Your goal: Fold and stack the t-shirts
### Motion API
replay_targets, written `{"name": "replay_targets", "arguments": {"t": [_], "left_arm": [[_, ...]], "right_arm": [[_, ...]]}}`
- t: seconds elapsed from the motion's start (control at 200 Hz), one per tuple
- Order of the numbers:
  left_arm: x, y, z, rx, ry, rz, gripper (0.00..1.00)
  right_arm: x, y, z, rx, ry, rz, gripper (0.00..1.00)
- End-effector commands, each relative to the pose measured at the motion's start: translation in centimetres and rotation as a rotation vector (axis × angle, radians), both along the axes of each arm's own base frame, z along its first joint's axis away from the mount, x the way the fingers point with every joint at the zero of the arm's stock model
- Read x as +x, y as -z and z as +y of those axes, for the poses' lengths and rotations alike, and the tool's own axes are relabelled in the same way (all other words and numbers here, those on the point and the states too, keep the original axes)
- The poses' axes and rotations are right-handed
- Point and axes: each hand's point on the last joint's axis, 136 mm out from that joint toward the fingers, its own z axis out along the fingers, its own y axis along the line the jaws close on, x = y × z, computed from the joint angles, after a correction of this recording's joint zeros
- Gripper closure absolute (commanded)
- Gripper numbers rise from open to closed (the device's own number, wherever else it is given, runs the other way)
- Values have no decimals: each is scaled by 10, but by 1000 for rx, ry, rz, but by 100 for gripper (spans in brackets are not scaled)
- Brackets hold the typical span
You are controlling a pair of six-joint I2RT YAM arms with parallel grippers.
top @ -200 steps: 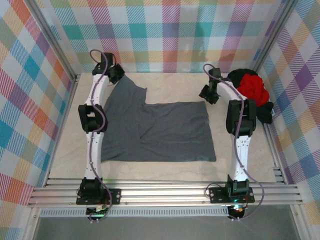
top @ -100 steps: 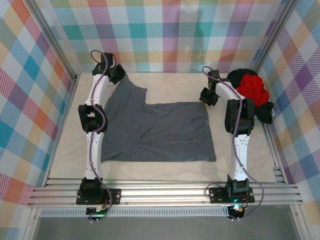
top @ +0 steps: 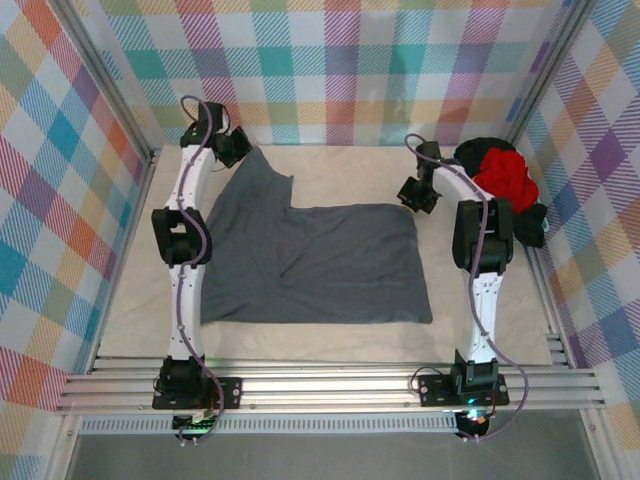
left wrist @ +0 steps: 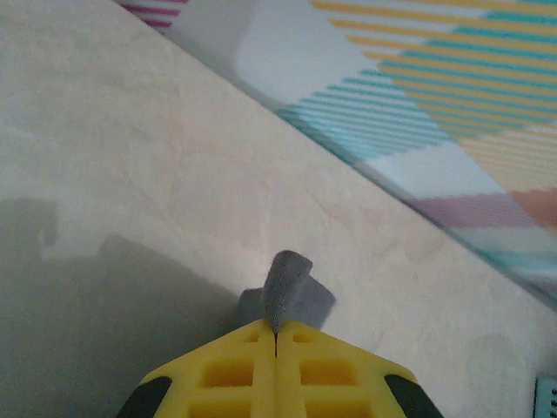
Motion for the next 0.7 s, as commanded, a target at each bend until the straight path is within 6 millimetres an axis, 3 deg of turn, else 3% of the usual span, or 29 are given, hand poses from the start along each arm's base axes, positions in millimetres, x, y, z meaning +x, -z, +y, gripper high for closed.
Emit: {"name": "replay_targets", "arguments": {"t": [0.0, 0.15, 0.3, 0.535, 0.695], "left_arm": [[-28, -52, 10, 16, 46, -57, 100], [-69, -73, 24, 8, 43, -84, 100], [-122, -84, 31, 27, 64, -75, 100], [-213, -81, 59, 89, -22, -42, 100], [-257, -78, 66, 100, -56, -32, 100]], "right_arm": [[-3, -42, 5, 1, -53, -80, 100], [-27, -50, 2, -7, -73, -86, 100], [-57, -49, 0, 3, -74, -61, 100], [-106, -46, -8, -3, -46, -22, 100], [-134, -37, -14, -14, -21, 18, 100]]}}
